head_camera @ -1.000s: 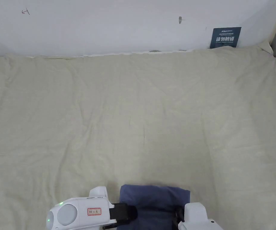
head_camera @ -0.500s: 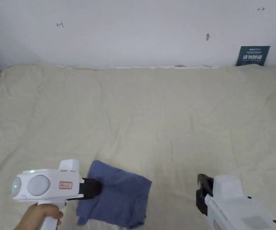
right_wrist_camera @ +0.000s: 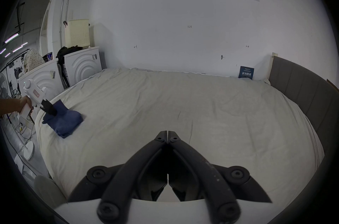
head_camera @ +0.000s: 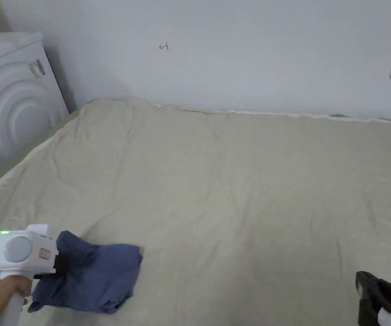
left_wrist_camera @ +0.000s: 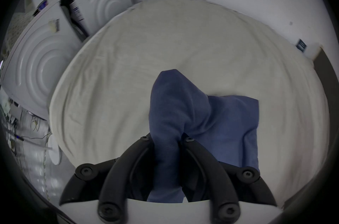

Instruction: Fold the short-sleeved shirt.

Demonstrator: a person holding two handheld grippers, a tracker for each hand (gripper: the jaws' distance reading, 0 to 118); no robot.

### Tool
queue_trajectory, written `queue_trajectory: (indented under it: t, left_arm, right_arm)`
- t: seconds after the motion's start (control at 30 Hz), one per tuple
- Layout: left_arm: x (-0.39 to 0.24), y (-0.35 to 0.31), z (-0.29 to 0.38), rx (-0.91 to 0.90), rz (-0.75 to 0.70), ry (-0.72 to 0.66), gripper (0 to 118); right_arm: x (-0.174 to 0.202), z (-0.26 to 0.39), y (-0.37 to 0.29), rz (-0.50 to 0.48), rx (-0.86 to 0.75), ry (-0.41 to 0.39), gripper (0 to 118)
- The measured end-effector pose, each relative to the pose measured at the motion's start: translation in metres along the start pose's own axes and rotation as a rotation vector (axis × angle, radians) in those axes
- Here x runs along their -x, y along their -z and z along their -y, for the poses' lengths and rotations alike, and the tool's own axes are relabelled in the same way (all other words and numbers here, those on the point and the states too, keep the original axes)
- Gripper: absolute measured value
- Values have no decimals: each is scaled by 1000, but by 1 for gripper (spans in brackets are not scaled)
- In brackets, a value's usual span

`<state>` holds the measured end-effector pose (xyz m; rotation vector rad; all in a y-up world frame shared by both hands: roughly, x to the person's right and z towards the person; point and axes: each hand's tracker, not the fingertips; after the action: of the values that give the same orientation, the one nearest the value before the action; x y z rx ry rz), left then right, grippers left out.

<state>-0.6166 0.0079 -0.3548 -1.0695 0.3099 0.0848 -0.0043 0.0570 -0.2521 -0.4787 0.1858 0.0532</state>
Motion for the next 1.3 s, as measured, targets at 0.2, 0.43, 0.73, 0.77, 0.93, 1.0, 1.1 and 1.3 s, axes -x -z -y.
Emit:
queue_trajectory:
  t: [0.2,0.43,0.73,0.77,0.93,1.0,1.1,1.3]
  left_arm:
    - [19,8,1,-18,-8,-48,71]
    - [-5,-50,7,-123,3,-89,114]
    - [-89,-224,24,-538,63,-80,114]
    - [-103,-245,29,-593,67,-66,114]
    - [-170,-327,57,-840,69,14,114]
    - [-192,-346,68,-929,88,13,114]
    - [-227,-365,86,-1011,138,6,114]
    - [-292,-363,119,-1100,184,23,114]
  right_arm:
    - [6,-4,12,12,11,19,2]
    - [2,-22,-12,38,-28,18,2]
    - [-29,-63,-75,98,-176,-10,2]
    - [-35,-67,-83,104,-196,-14,2]
    - [-60,-85,-120,152,-281,-24,2]
    - [-70,-90,-134,173,-309,-30,2]
    - [-87,-93,-153,210,-351,-42,2]
    - [-115,-92,-186,285,-403,-62,2]
